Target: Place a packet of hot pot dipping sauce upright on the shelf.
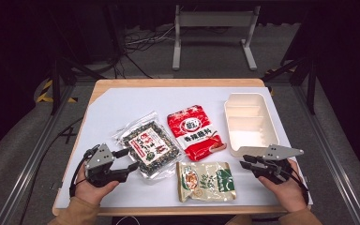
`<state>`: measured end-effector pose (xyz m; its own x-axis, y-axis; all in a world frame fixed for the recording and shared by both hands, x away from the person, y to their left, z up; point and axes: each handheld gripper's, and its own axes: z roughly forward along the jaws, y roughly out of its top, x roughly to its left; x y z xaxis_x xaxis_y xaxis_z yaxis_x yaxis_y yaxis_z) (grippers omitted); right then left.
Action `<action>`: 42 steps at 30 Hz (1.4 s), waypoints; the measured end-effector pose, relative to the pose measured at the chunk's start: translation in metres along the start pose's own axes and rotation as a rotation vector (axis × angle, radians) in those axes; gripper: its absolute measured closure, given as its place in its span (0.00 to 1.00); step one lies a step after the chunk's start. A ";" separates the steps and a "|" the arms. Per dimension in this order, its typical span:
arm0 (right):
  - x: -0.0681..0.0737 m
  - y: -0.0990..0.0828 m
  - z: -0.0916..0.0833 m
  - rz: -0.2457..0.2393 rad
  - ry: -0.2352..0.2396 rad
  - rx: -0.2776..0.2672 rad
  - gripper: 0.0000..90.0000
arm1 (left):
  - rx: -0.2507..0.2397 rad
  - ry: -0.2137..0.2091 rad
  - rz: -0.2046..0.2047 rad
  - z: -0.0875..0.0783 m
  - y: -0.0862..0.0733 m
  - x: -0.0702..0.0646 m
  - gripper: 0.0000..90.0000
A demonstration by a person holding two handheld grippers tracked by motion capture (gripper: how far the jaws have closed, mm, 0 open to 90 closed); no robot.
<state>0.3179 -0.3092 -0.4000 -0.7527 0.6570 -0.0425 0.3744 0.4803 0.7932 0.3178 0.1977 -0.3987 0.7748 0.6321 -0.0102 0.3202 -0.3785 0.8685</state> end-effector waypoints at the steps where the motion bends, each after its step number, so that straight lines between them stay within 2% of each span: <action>1: 0.001 0.000 0.000 0.000 0.000 0.015 0.76 | 0.000 0.000 0.004 0.000 0.000 -0.001 0.44; 3: 0.003 0.001 0.000 -0.008 -0.007 0.025 0.73 | 0.008 -0.001 0.016 0.000 0.001 -0.003 0.43; 7: 0.005 0.005 -0.002 0.016 -0.008 0.033 0.67 | 0.028 -0.001 0.061 0.001 0.002 -0.007 0.41; 12: 0.011 0.010 -0.007 0.027 0.022 0.047 0.60 | 0.023 -0.003 0.058 0.000 0.002 -0.007 0.41; 22: 0.021 0.016 -0.010 0.030 0.064 0.109 0.58 | 0.025 0.002 0.056 0.001 0.002 -0.007 0.39; 25: 0.023 0.017 -0.007 0.054 0.102 0.157 0.56 | 0.029 0.004 0.062 0.001 0.002 -0.006 0.39; 29: 0.025 0.017 -0.004 0.051 0.125 0.199 0.53 | 0.030 0.003 0.053 0.001 0.002 -0.006 0.39; 30: 0.026 0.017 -0.002 0.060 0.144 0.219 0.52 | 0.031 0.003 0.059 0.001 0.002 -0.005 0.39; 42: 0.032 0.012 0.012 0.070 0.196 0.308 0.50 | 0.037 -0.001 0.060 0.002 0.002 -0.005 0.38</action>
<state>0.3047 -0.2751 -0.3993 -0.7978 0.5848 0.1466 0.5517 0.6101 0.5687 0.3153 0.1922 -0.3983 0.7938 0.6068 0.0411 0.2927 -0.4403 0.8488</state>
